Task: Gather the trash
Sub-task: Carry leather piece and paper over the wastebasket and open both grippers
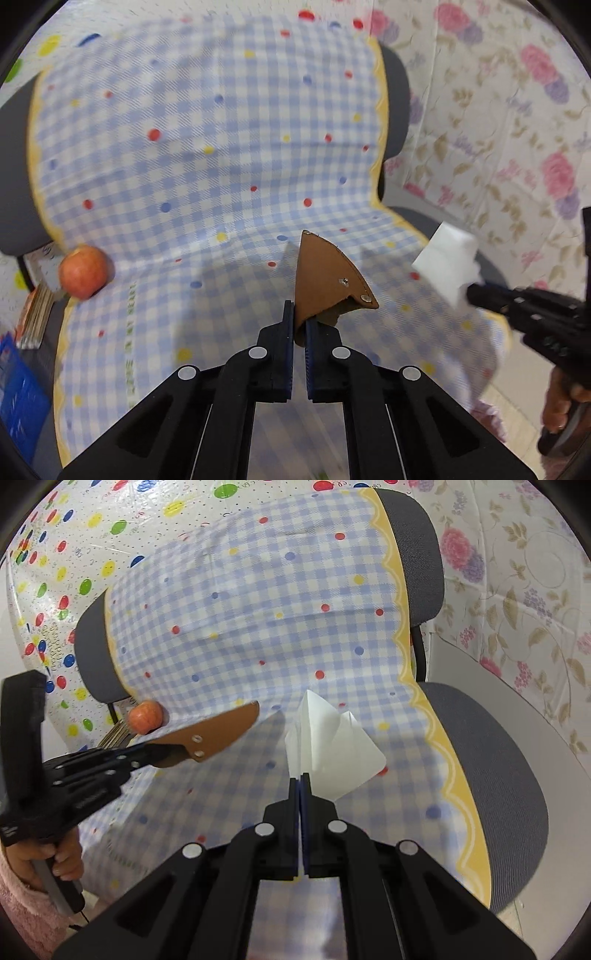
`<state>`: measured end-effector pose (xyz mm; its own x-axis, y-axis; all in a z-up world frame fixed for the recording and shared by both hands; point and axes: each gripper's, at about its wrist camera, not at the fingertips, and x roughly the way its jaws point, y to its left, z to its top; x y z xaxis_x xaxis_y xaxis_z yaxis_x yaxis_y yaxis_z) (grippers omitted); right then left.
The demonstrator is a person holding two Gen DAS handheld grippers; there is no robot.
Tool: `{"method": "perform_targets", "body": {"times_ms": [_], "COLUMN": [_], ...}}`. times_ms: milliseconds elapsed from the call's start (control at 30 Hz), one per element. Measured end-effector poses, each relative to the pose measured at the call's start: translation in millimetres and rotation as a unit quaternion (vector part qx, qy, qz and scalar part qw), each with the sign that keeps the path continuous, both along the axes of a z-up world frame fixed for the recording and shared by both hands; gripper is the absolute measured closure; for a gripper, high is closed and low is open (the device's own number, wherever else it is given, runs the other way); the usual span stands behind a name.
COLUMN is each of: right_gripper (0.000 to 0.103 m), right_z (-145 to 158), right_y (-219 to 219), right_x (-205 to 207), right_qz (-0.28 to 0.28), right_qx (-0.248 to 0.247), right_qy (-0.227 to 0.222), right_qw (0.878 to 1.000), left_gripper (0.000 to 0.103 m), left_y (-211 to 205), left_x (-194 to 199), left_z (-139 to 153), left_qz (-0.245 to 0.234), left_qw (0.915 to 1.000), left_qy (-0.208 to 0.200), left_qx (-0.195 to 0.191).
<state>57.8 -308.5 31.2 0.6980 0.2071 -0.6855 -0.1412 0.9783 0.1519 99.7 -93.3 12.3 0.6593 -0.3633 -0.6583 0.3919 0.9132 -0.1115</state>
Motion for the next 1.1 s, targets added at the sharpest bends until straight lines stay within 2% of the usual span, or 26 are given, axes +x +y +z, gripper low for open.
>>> {"method": "perform_targets", "body": {"times_ms": [233, 400, 500, 733, 1100], "right_gripper": [0.101, 0.101, 0.101, 0.101, 0.101], "right_z": [15.7, 19.8, 18.8, 12.3, -11.9], "right_y": [5.3, 2.4, 1.1, -12.6, -52.4], "right_x": [-55.7, -97.6, -123.3, -181.3, -260.3], "right_qz": [-0.014, -0.031, -0.041, -0.072, -0.134], "right_qx": [-0.007, -0.005, -0.013, -0.032, -0.044], "right_qy": [-0.016, -0.02, -0.022, -0.016, 0.008], "right_qw": [1.0, 0.999, 0.999, 0.997, 0.99], "left_gripper": [0.098, 0.098, 0.098, 0.098, 0.098], "left_y": [15.9, 16.2, 11.8, -12.3, -75.2], "left_x": [-69.3, -113.9, -137.3, -183.3, -242.1], "left_z": [20.9, 21.9, 15.4, 0.4, -21.9], "left_qz": [-0.006, -0.012, -0.027, -0.079, -0.169], "left_qw": [0.9993, 0.9989, 0.9987, 0.9964, 0.9855], "left_qy": [-0.024, -0.038, -0.033, -0.022, 0.007], "left_qx": [-0.027, -0.026, -0.029, -0.024, -0.001]}}
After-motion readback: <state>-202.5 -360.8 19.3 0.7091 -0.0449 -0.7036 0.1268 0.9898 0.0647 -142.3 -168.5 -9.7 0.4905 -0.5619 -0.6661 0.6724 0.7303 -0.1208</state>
